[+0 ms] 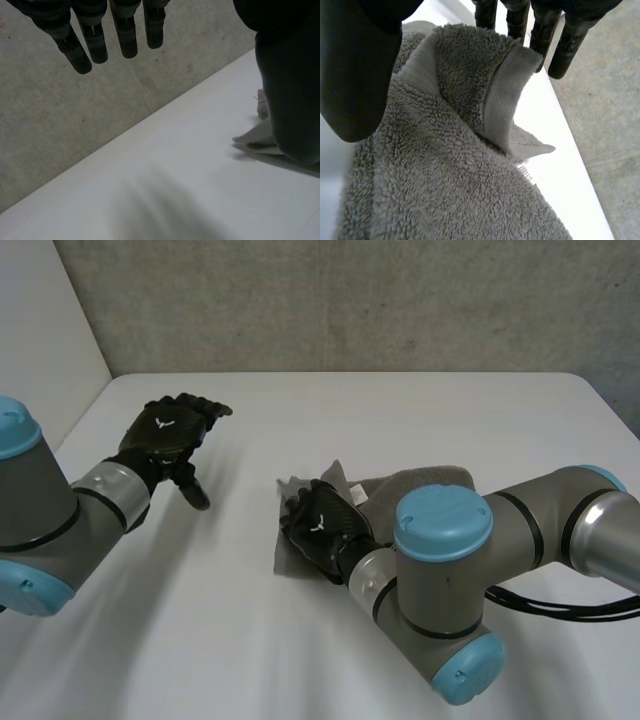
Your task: Fold the towel.
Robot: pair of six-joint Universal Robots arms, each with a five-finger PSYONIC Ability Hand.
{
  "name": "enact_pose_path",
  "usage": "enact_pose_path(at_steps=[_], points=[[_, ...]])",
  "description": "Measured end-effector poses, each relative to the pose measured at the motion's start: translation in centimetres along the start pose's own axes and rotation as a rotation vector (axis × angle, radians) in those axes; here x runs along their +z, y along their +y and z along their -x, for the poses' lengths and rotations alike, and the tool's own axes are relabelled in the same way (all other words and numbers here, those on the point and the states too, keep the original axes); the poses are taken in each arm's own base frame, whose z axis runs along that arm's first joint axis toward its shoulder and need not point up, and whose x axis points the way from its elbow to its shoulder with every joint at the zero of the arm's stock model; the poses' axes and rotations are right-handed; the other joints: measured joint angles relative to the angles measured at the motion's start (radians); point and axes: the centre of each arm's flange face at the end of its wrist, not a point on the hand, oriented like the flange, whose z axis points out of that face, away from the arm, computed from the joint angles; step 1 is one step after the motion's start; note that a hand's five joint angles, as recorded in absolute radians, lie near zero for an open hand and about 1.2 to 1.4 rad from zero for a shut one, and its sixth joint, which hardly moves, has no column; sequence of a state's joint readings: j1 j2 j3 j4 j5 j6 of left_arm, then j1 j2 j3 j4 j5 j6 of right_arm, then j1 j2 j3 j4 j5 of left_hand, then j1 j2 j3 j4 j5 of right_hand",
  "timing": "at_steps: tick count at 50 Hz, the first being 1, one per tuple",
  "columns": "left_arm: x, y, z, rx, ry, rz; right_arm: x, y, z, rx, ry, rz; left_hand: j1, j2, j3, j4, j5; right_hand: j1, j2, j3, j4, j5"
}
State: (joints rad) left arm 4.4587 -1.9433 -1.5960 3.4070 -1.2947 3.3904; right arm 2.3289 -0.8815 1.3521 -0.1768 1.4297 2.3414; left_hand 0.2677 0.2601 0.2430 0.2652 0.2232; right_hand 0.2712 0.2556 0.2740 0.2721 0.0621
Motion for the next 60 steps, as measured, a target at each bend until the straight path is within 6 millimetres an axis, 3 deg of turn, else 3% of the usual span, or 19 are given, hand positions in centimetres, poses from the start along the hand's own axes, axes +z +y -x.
enact_pose_path(at_steps=[4, 8, 10, 14, 19, 24, 28, 34, 35, 39, 49, 55, 60], points=[[0.1, 0.1, -0.3, 0.001, 0.007, 0.0, -1.0, -0.3, -2.6, 0.076, 0.059, -0.006, 0.0, 0.0, 0.0, 0.0, 0.0, -0.039, -0.015, -0.031, -0.017, -0.004], [0.1, 0.0, -0.7, 0.004, 0.018, -0.005, -2.8, -0.4, -6.9, 0.229, 0.163, -0.021, 0.0, 0.0, 0.0, 0.0, 0.0, -0.042, -0.015, -0.031, -0.017, -0.004], [0.0, -0.2, -1.1, 0.005, 0.027, -0.01, -3.9, 0.0, -8.8, 0.314, 0.208, -0.018, 0.0, 0.0, 0.0, 0.0, 0.0, -0.042, -0.015, -0.031, -0.017, -0.004], [-0.1, -0.4, -1.9, 0.009, 0.048, -0.019, -5.7, 1.5, -10.5, 0.417, 0.256, 0.021, 0.0, 0.0, 0.0, 0.0, 0.0, -0.042, -0.015, -0.031, -0.017, -0.004], [-0.3, -0.7, -3.0, 0.013, 0.073, -0.026, -7.2, 4.6, -10.6, 0.437, 0.272, 0.13, 0.0, 0.0, 0.0, 0.0, 0.0, -0.043, -0.016, -0.031, -0.017, -0.004], [-0.4, -0.6, -3.8, 0.017, 0.073, -0.022, -8.4, 8.1, -9.5, 0.393, 0.254, 0.268, 0.0, 0.0, 0.0, 0.0, -0.002, 0.016, 0.03, 0.011, 0.016, 0.048], [-0.4, -0.4, -3.9, 0.018, 0.061, -0.016, -8.6, 10.5, -8.4, 0.365, 0.232, 0.357, -0.001, 0.0, 0.0, 0.0, -0.002, 0.28, 0.3, 0.279, 0.281, 0.326], [-0.4, -0.3, -3.9, 0.018, 0.054, -0.014, -8.3, 12.1, -8.2, 0.359, 0.233, 0.408, -0.001, 0.0, 0.0, 0.0, -0.002, 0.512, 0.525, 0.503, 0.505, 0.541], [-0.4, -0.3, -3.9, 0.018, 0.053, -0.014, -8.2, 12.2, -8.2, 0.359, 0.235, 0.409, -0.001, 0.0, 0.0, 0.0, -0.002, 0.645, 0.665, 0.622, 0.629, 0.668], [-0.4, -0.2, -3.9, 0.018, 0.053, -0.012, -7.9, 12.3, -8.5, 0.36, 0.25, 0.4, -0.001, 0.0, 0.0, 0.0, -0.002, 0.96, 1.039, 1.026, 1.032, 1.066], [-0.6, -0.3, -4.0, 0.017, 0.054, -0.013, -7.2, 11.2, -10.0, 0.337, 0.306, 0.331, -0.001, 0.0, 0.0, 0.0, -0.002, 0.981, 1.056, 1.057, 1.067, 1.084], [-0.6, -0.5, -3.9, 0.017, 0.051, -0.017, -5.8, 7.6, -10.9, 0.27, 0.311, 0.215, -0.001, 0.0, 0.0, 0.0, -0.002, 0.983, 1.059, 1.057, 1.067, 1.084], [-0.6, -0.8, -3.7, 0.017, 0.043, -0.026, -3.8, 3.0, -9.6, 0.195, 0.255, 0.07, -0.001, 0.0, 0.0, 0.0, -0.002, 0.988, 1.062, 1.057, 1.067, 1.084]])
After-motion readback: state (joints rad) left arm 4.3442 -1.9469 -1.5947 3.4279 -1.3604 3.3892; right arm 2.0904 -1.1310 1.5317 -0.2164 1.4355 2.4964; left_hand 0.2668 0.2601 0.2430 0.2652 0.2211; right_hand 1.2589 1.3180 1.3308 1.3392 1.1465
